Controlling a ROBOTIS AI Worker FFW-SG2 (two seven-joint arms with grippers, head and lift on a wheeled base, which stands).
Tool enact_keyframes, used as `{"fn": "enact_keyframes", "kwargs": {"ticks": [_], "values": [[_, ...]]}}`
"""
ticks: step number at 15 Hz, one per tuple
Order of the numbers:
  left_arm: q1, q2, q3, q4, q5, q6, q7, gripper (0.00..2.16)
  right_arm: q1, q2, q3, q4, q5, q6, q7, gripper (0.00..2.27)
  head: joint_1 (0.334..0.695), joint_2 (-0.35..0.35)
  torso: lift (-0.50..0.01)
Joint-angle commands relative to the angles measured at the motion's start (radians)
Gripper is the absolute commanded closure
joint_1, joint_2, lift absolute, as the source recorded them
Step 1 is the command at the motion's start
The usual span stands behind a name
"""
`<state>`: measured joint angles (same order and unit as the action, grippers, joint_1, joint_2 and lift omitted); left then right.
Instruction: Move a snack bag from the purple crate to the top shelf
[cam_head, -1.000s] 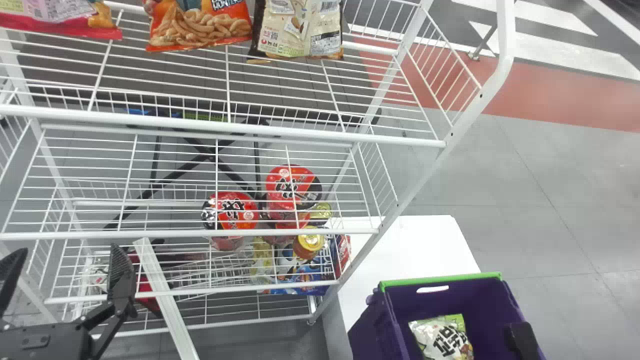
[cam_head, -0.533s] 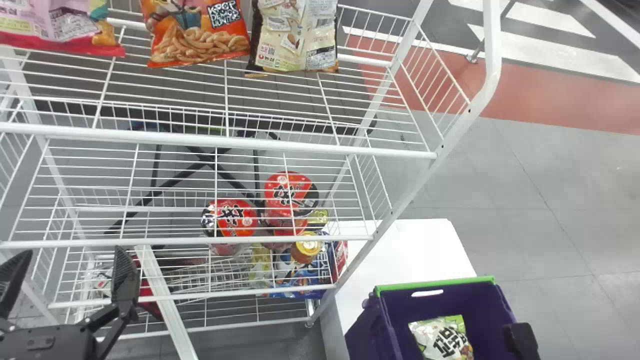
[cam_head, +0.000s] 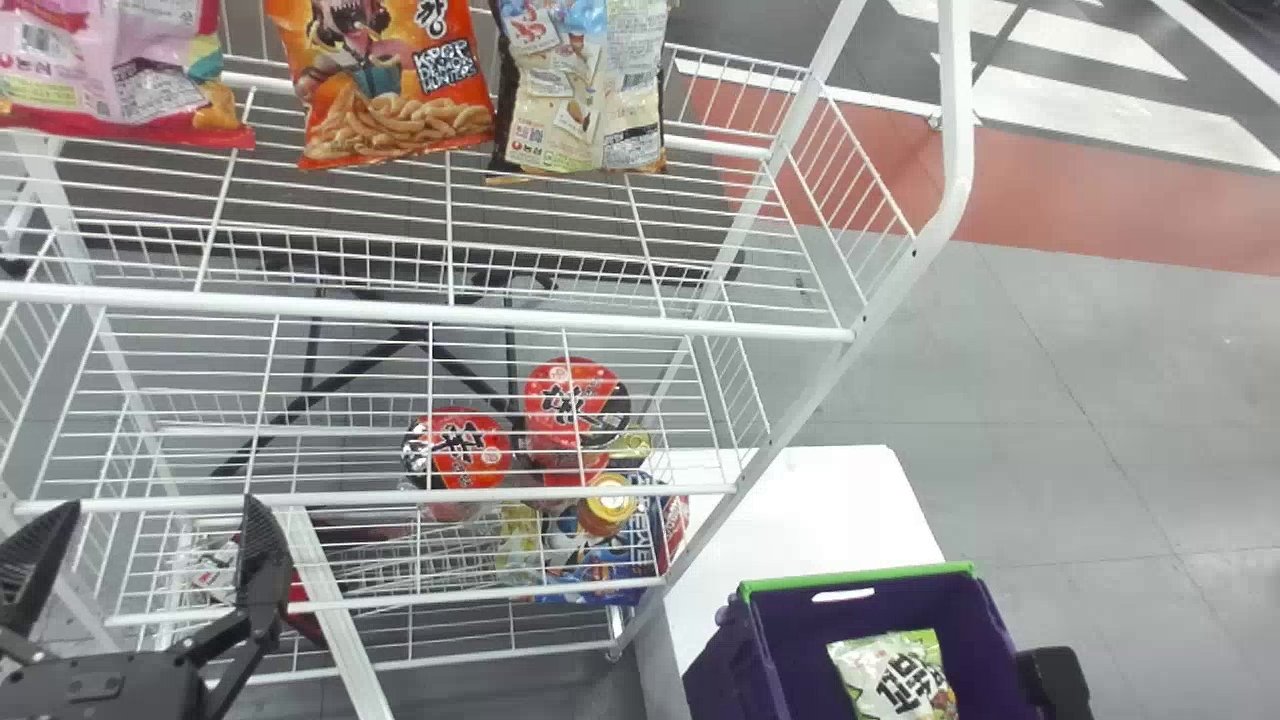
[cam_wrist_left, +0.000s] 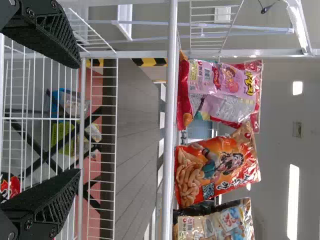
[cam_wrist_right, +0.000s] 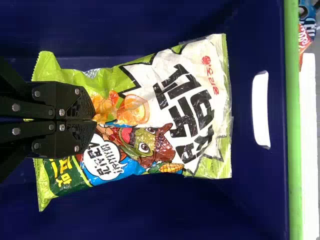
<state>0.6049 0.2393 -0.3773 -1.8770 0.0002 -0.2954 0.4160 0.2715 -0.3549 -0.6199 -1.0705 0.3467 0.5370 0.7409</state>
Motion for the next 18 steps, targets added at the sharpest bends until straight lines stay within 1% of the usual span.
{"fn": "enact_keyframes", "kwargs": {"ticks": [1,18], "values": [[0.001,0.000,0.000,-0.004,0.000,0.003,0.000,0.06,0.000,-0.001,-0.001,0.000,0.000,0.005,0.002,1.71,0.695,-0.350,-0.153],[0.000,-0.003,0.000,0.007,0.000,0.000,0.000,0.06,0.009,-0.001,-0.004,0.000,-0.006,-0.001,0.006,1.71,0.695,-0.350,-0.085]]}}
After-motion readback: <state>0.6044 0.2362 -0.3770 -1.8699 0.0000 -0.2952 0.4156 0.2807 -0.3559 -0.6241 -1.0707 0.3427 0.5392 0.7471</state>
